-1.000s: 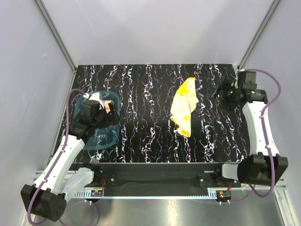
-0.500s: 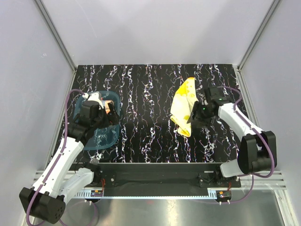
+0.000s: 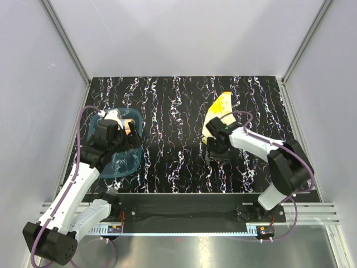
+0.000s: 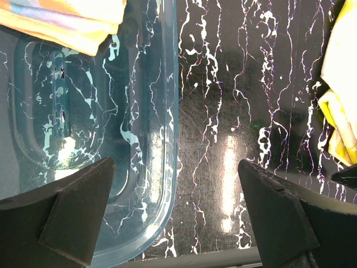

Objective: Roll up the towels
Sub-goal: Flatten the towel

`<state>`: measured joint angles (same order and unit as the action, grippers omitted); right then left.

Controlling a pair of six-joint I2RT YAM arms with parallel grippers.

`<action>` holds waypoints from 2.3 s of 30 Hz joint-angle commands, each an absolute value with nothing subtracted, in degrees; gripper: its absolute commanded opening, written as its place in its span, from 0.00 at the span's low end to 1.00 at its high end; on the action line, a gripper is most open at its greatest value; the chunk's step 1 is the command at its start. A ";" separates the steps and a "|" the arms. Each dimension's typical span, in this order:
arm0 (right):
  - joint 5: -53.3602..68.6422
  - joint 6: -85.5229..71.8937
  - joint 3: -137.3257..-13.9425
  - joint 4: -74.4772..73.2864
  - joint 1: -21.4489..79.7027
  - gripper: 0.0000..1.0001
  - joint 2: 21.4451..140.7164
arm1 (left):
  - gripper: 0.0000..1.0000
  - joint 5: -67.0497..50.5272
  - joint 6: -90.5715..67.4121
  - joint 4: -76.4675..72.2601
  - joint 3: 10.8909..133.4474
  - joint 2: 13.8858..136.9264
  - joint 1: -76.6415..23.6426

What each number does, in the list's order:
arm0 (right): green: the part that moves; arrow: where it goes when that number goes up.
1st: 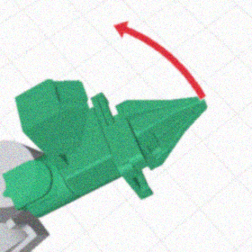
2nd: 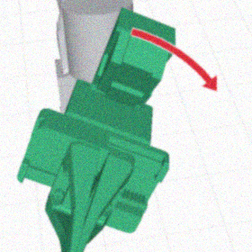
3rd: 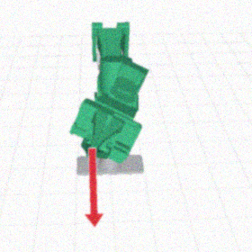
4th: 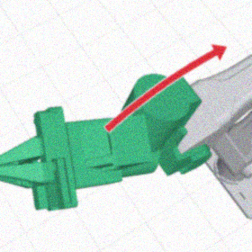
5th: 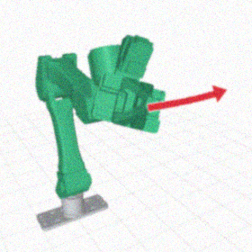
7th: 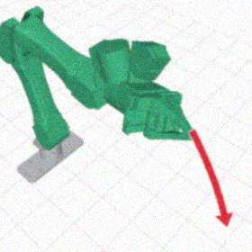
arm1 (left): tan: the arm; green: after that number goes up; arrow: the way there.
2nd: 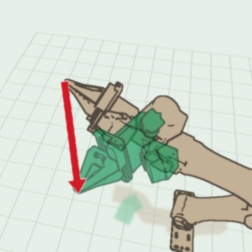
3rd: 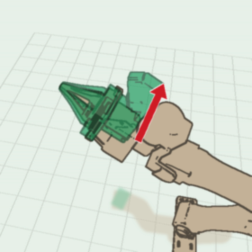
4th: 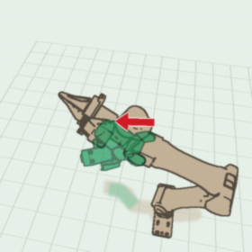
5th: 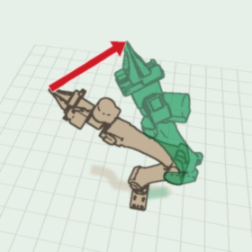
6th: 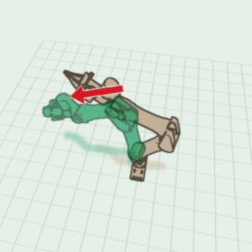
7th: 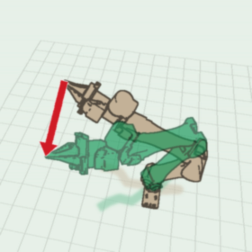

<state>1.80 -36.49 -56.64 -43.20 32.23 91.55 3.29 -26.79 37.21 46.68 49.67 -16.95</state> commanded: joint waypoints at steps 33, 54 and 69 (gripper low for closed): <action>11.59 -30.33 -84.50 -46.47 36.91 0.00 97.67 | 0.99 5.97 -25.14 36.04 48.78 49.57 -17.23; 9.05 -31.90 -80.05 -57.67 24.52 0.00 69.09 | 0.99 5.19 -24.52 36.74 48.96 49.75 -17.84; -7.80 -32.43 -71.88 -60.11 24.00 0.00 66.00 | 0.99 7.99 -31.63 42.01 50.81 53.00 -31.89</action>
